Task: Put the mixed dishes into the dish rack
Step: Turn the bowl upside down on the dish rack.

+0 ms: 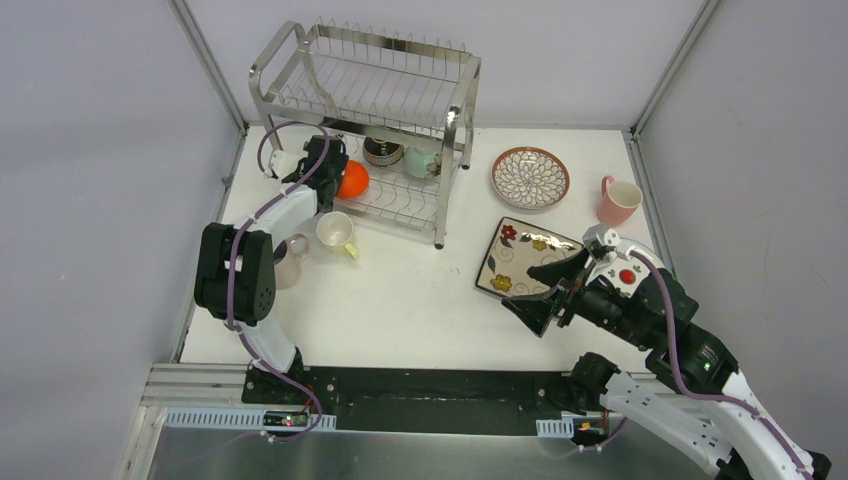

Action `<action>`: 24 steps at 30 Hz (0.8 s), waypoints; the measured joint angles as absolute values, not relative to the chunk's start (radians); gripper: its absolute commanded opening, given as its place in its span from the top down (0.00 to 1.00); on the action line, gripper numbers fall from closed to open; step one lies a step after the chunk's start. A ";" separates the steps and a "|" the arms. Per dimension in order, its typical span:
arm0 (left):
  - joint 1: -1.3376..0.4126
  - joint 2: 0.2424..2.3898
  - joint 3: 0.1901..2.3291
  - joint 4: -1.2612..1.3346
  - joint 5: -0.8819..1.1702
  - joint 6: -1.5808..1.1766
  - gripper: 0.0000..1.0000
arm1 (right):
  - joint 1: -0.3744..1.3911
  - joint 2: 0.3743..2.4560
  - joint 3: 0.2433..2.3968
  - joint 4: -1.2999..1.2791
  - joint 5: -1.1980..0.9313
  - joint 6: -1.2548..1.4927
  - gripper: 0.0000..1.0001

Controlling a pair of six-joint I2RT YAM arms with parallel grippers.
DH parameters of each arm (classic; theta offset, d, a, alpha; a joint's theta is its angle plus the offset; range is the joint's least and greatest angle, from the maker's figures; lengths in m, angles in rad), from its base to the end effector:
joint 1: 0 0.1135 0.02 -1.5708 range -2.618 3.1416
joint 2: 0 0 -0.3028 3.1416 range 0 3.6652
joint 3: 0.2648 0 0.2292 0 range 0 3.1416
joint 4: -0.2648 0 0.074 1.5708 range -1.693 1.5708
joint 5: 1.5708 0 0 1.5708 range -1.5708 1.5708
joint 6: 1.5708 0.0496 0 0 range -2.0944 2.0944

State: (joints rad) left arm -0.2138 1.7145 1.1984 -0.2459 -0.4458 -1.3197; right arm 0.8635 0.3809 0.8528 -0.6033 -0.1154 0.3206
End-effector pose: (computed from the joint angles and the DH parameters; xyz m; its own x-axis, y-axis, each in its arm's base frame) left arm 0.3674 -0.0579 0.2742 -0.0578 -0.8818 -0.4681 -0.6817 0.3774 -0.6268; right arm 0.0157 0.0272 0.3639 -0.3421 0.0816 -0.9361 -0.7602 0.5616 0.3267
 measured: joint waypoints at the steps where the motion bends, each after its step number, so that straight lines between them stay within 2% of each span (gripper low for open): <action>1: -0.214 1.714 1.198 -0.251 -0.445 -1.316 0.06 | 0.863 0.381 0.852 -0.603 -0.115 0.321 0.00; 4: -0.214 1.710 1.198 -0.266 -0.444 -1.311 0.18 | 0.863 0.380 0.852 -0.603 -0.114 0.321 0.00; 7: -0.214 1.707 1.198 -0.270 -0.435 -1.310 0.34 | 0.863 0.379 0.852 -0.603 -0.114 0.323 0.00; 13: -0.214 1.707 1.198 -0.270 -0.397 -1.298 0.53 | 0.863 0.373 0.852 -0.598 -0.112 0.324 0.00; 16: -0.214 1.707 1.198 -0.270 -0.368 -1.290 0.56 | 0.863 0.372 0.850 -0.596 -0.111 0.326 0.00; 24: -0.214 1.708 1.198 -0.267 -0.302 -1.277 0.56 | 0.863 0.350 0.815 -0.588 -0.108 0.341 0.00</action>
State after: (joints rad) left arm -0.2138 1.7081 1.1980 -0.2672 -0.3016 -1.2770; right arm 0.8635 0.3496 0.8146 -0.5884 -0.1078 0.3412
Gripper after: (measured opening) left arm 0.446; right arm 0.996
